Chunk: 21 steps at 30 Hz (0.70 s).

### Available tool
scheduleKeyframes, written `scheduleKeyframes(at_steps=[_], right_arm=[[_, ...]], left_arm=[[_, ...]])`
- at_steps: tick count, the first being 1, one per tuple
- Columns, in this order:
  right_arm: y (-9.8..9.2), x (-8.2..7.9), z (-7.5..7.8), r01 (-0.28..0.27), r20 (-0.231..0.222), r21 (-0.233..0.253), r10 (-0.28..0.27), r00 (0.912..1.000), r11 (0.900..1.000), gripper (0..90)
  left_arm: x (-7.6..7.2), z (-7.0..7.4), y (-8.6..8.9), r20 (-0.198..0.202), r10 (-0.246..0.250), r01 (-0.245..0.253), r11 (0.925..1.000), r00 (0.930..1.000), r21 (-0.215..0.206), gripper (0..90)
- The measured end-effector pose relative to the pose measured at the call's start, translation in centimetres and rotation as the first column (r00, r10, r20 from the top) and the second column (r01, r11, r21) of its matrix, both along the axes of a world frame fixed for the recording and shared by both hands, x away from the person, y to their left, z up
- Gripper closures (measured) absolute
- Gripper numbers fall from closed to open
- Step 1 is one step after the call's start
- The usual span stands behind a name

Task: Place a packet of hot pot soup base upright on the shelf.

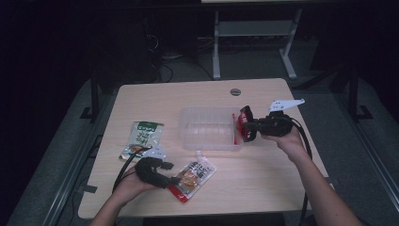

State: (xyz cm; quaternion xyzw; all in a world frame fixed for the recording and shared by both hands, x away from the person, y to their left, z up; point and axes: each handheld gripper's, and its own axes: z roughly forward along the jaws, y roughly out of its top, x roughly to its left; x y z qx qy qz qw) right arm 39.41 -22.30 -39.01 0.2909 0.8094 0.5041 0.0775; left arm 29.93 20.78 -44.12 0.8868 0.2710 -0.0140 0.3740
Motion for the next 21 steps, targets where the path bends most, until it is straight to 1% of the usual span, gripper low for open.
scheduleKeyframes(at_steps=[2, 3, 4, 5, 6, 7, 8, 9, 11, 12, 13, 14, 16, 17, 18, 19, 20, 21], right_arm=[[-0.1, 0.0, 0.1, 0.006, 0.002, 0.002, -0.006, 1.0, 1.0, 74.8], [-0.2, 0.0, 0.2, 0.009, 0.004, 0.007, -0.01, 0.9999, 1.0, 70.2], [-0.2, 0.0, 0.2, 0.009, 0.004, 0.007, -0.01, 0.9999, 1.0, 70.2], [-0.3, -0.1, 0.3, 0.024, 0.002, 0.01, -0.024, 0.9997, 1.0, 65.8], [-0.3, -0.1, 0.3, 0.024, 0.002, 0.01, -0.024, 0.9997, 1.0, 65.8], [-0.5, -0.1, 0.4, 0.033, 0.003, 0.023, -0.033, 0.9994, 0.999, 60.7], [-0.5, -0.1, 0.4, 0.033, 0.003, 0.023, -0.033, 0.9994, 0.999, 60.7], [-0.5, -0.2, 0.5, 0.04, 0.002, 0.025, -0.04, 0.9992, 0.999, 57.8], [-0.6, -0.2, 0.7, 0.049, -0.007, 0.019, -0.049, 0.9988, 0.999, 49.6], [-0.6, -0.2, 0.7, 0.049, -0.007, 0.019, -0.049, 0.9988, 0.999, 49.6], [-0.5, -0.3, 0.7, 0.046, -0.015, 0.016, -0.046, 0.9988, 0.999, 43.1], [-0.5, -0.3, 0.7, 0.046, -0.015, 0.016, -0.046, 0.9988, 0.999, 43.1], [-0.3, -0.5, 0.9, 0.048, -0.02, 0.0, -0.048, 0.9986, 0.999, 38.5], [-0.1, -0.5, 0.9, 0.05, -0.016, -0.009, -0.051, 0.9986, 0.999, 35.0], [0.0, -0.6, 1.0, 0.06, -0.02, -0.016, -0.06, 0.998, 0.998, 29.6], [0.0, -0.8, 1.3, 0.07, -0.013, -0.014, -0.07, 0.9975, 0.997, 25.9], [0.0, -0.8, 1.3, 0.07, -0.013, -0.014, -0.07, 0.9975, 0.997, 25.9], [0.0, -0.8, 1.5, 0.078, -0.012, -0.013, -0.079, 0.9968, 0.997, 23.4]], left_arm=[[0.0, 0.0, 0.0, -0.001, 0.003, -0.003, 1.0, 1.0, -0.002, 29.7], [0.0, 0.0, 0.0, -0.002, 0.008, -0.008, 0.9999, 1.0, -0.007, 29.7], [0.0, 0.0, 0.0, -0.002, 0.008, -0.008, 0.9999, 1.0, -0.007, 29.7], [0.0, 0.0, 0.0, -0.003, 0.009, -0.009, 0.9999, 1.0, -0.006, 29.7], [0.0, 0.0, 0.0, -0.004, 0.01, -0.01, 0.9999, 0.9999, -0.006, 29.7], [0.0, 0.0, 0.0, -0.004, 0.01, -0.01, 0.9999, 0.9999, -0.006, 29.7], [0.0, 0.0, 0.0, -0.004, 0.01, -0.01, 0.9999, 0.9999, -0.006, 29.7], [0.0, 0.0, 0.0, -0.004, 0.009, -0.009, 0.9999, 1.0, -0.007, 29.7], [0.0, 0.0, 0.0, -0.004, 0.009, -0.009, 0.9999, 1.0, -0.007, 29.8], [0.0, 0.0, 0.0, -0.004, 0.009, -0.009, 0.9999, 1.0, -0.007, 29.7], [0.0, 0.0, 0.1, -0.003, 0.008, -0.008, 0.9999, 1.0, -0.006, 29.7], [0.0, 0.0, 0.1, -0.003, 0.008, -0.008, 0.9999, 1.0, -0.006, 29.7], [0.0, 0.1, 0.1, -0.002, 0.009, -0.009, 0.9999, 1.0, -0.005, 29.7], [0.0, 0.1, 0.1, -0.003, 0.009, -0.009, 0.9999, 1.0, -0.006, 29.7], [0.0, 0.0, 0.1, -0.001, 0.009, -0.009, 0.9999, 1.0, -0.007, 29.7], [0.0, 0.0, 0.1, -0.001, 0.009, -0.009, 0.9999, 1.0, -0.006, 29.7], [0.0, 0.0, 0.1, -0.001, 0.01, -0.01, 0.9999, 1.0, -0.007, 29.7], [0.0, 0.1, 0.1, -0.002, 0.009, -0.009, 0.9999, 1.0, -0.006, 29.6]])
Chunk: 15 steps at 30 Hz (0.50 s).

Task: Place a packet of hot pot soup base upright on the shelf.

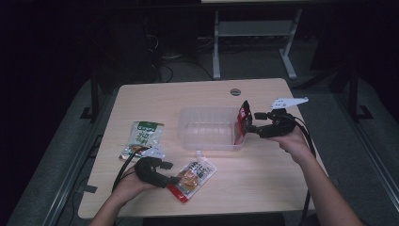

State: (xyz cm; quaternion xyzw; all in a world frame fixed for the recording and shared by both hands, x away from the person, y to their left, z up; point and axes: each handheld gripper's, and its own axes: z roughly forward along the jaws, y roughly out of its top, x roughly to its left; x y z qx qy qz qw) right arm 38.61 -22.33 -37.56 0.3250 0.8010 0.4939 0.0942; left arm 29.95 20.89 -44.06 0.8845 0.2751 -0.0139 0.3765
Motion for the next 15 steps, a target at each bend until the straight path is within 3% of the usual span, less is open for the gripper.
scheduleKeyframes(at_steps=[6, 15], right_arm=[[-1.1, -0.7, 0.4, 0.028, -0.001, -0.006, -0.028, 0.9996, 1.0, 16.7], [-1.9, -2.3, 0.0, 0.012, -0.015, -0.035, -0.013, 0.9998, 0.999, 14.9]], left_arm=[[0.0, 0.1, 0.1, 0.006, 0.0, 0.0, 1.0, 1.0, -0.001, 28.5], [-0.2, 0.4, 0.3, 0.005, 0.014, -0.014, 0.9999, 0.9999, 0.007, 24.8]])
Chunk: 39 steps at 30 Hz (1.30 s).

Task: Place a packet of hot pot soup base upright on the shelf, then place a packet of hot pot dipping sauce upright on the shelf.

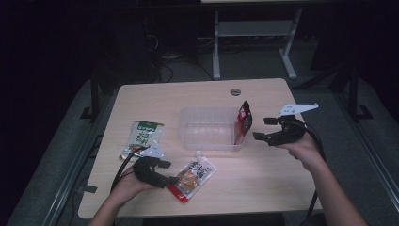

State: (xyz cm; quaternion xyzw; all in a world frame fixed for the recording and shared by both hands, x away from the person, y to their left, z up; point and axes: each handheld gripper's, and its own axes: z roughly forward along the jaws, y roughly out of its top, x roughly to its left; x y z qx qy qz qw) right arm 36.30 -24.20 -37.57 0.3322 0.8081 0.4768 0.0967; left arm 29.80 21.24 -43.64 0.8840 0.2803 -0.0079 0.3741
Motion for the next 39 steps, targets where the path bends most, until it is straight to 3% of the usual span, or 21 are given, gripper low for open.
scheduleKeyframes(at_steps=[12, 17, 21, 23, 29, 32, 33, 36, 39], right_arm=[[0.0, -3.4, -2.3, -0.036, -0.032, -0.045, 0.034, 0.9989, 0.998, 13.5], [0.6, -5.3, -4.0, -0.067, -0.063, -0.068, 0.062, 0.9961, 0.995, 13.6], [0.9, -6.1, -5.0, -0.088, -0.088, -0.071, 0.082, 0.9928, 0.994, 13.6], [1.2, -6.5, -5.6, -0.113, -0.106, -0.083, 0.104, 0.9889, 0.99, 13.6], [2.2, -6.6, -6.3, -0.163, -0.137, -0.058, 0.154, 0.9785, 0.985, 13.6], [2.6, -6.6, -6.4, -0.174, -0.135, -0.063, 0.164, 0.9772, 0.983, 13.6], [2.7, -6.6, -6.5, -0.179, -0.135, -0.064, 0.17, 0.9762, 0.982, 13.6], [2.9, -6.5, -6.6, -0.185, -0.135, -0.078, 0.174, 0.9754, 0.98, 13.6], [3.0, -6.4, -6.8, -0.189, -0.138, -0.078, 0.177, 0.9744, 0.979, 13.6]], left_arm=[[-1.1, 0.9, 0.2, 0.021, 0.034, -0.033, 0.9994, 0.9992, -0.013, 24.0], [-1.8, 1.0, -0.1, 0.019, 0.041, -0.041, 0.9991, 0.999, 0.008, 27.8], [-1.8, 1.1, -0.3, 0.021, 0.045, -0.045, 0.999, 0.9987, 0.001, 31.7], [-1.9, 1.3, -0.4, 0.032, 0.047, -0.047, 0.9989, 0.9984, -0.007, 37.7], [-2.4, 1.8, -1.2, 0.054, 0.024, -0.023, 0.9994, 0.9982, -0.027, 60.3], [-2.6, 1.8, -1.8, 0.056, -0.005, 0.006, 0.9997, 0.9984, -0.024, 77.4], [-2.7, 1.8, -2.1, 0.041, -0.009, 0.01, 0.9996, 0.9991, -0.027, 77.4], [-3.0, 1.5, -3.2, 0.019, -0.041, 0.042, 0.9984, 0.999, -0.037, 89.0], [-3.4, 1.1, -4.3, -0.004, -0.074, 0.074, 0.9969, 0.9973, -0.028, 89.5]])
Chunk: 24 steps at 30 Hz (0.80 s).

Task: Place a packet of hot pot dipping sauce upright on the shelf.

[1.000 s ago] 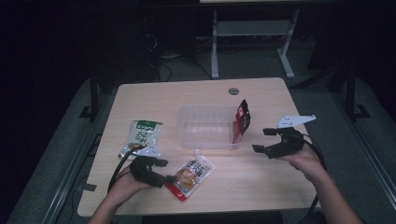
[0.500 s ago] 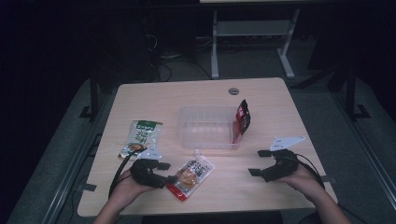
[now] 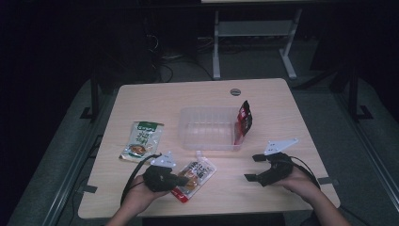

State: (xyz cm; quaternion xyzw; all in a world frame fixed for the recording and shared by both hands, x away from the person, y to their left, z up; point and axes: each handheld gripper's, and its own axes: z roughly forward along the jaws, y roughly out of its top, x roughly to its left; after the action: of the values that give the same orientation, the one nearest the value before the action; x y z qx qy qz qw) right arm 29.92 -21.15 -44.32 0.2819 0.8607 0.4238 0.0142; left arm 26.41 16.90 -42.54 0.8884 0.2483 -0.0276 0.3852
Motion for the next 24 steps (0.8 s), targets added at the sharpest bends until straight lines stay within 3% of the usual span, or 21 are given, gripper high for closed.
scheduleKeyframes(at_steps=[3, 6, 8, 10, 19, 24], right_arm=[[0.1, 0.0, 0.0, -0.003, 0.003, 0.0, 0.003, 1.0, 1.0, 13.6], [0.0, 0.1, 0.0, -0.001, 0.0, 0.0, 0.001, 1.0, 1.0, 13.7], [0.0, 0.1, -0.1, 0.002, -0.003, -0.002, -0.002, 1.0, 1.0, 13.7], [0.0, 0.1, -0.1, 0.001, -0.003, -0.001, -0.001, 1.0, 1.0, 13.7], [0.1, 0.2, -0.2, 0.003, -0.004, -0.012, -0.003, 1.0, 1.0, 13.8], [0.0, 0.2, -0.2, 0.006, -0.005, -0.008, -0.006, 1.0, 1.0, 13.9]], left_arm=[[-0.2, -0.7, -1.2, -0.013, -0.052, 0.053, 0.998, 0.9986, 0.034, 89.5], [-0.3, -1.5, -2.2, -0.038, -0.068, 0.07, 0.9959, 0.997, 0.057, 89.4], [-0.2, -2.2, -2.6, -0.055, -0.074, 0.08, 0.99, 0.9957, 0.116, 89.4], [-0.1, -2.5, -2.6, -0.068, -0.075, 0.083, 0.9878, 0.9949, 0.132, 89.4], [0.3, -2.3, -1.4, -0.074, -0.037, 0.046, 0.9918, 0.9966, 0.119, 89.6], [0.6, -2.3, -0.4, -0.084, -0.012, 0.024, 0.9894, 0.9964, 0.143, 89.7]])
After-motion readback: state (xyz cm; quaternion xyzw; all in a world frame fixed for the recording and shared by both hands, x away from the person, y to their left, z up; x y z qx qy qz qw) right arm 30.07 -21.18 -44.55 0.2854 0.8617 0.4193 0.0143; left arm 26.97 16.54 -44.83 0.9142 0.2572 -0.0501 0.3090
